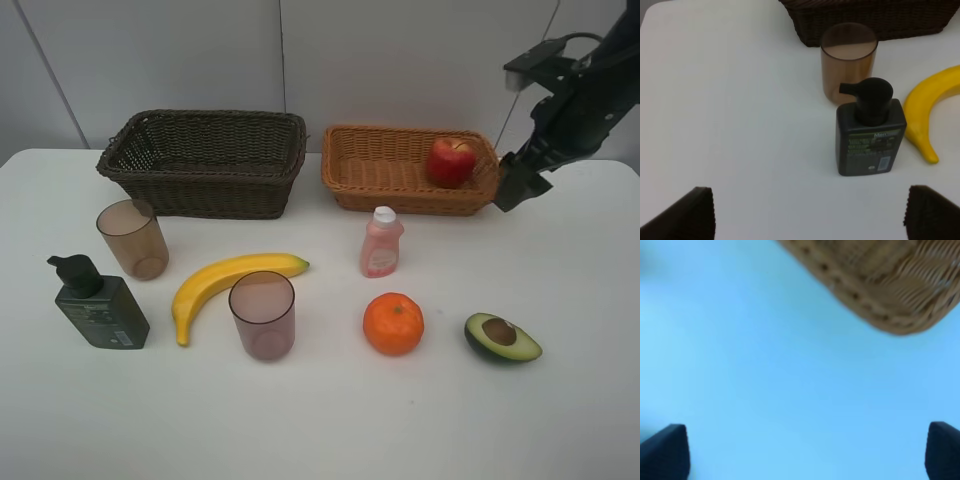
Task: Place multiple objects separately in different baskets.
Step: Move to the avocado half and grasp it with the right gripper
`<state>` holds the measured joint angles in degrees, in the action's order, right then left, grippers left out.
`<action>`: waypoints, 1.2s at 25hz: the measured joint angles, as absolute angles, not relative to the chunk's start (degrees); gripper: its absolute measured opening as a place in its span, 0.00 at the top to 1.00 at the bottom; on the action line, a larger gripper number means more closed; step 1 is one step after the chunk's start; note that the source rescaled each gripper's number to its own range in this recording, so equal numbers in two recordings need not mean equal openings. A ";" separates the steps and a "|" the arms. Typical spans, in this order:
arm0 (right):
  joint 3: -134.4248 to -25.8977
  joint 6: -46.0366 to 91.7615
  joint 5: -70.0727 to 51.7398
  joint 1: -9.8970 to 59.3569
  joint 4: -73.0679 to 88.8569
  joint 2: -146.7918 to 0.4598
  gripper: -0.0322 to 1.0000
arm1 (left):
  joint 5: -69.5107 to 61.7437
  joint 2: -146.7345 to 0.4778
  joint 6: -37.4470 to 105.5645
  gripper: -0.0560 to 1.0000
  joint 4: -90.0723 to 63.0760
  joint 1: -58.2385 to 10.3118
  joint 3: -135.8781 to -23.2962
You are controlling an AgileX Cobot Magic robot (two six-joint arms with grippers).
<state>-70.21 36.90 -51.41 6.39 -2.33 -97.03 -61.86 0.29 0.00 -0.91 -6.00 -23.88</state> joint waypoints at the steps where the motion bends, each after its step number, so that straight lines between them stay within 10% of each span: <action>1: -68.87 36.90 -51.09 6.77 -2.72 -96.08 0.01 | -61.86 0.29 0.00 0.00 -0.91 -6.00 -23.88; 30: -40.74 30.07 -39.70 20.48 0.60 -87.82 0.01 | -61.86 0.29 0.00 0.00 -0.91 -6.00 -23.88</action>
<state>-40.74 30.07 -39.70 20.48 0.60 -87.82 -61.86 0.29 0.00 -0.91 -6.00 -23.88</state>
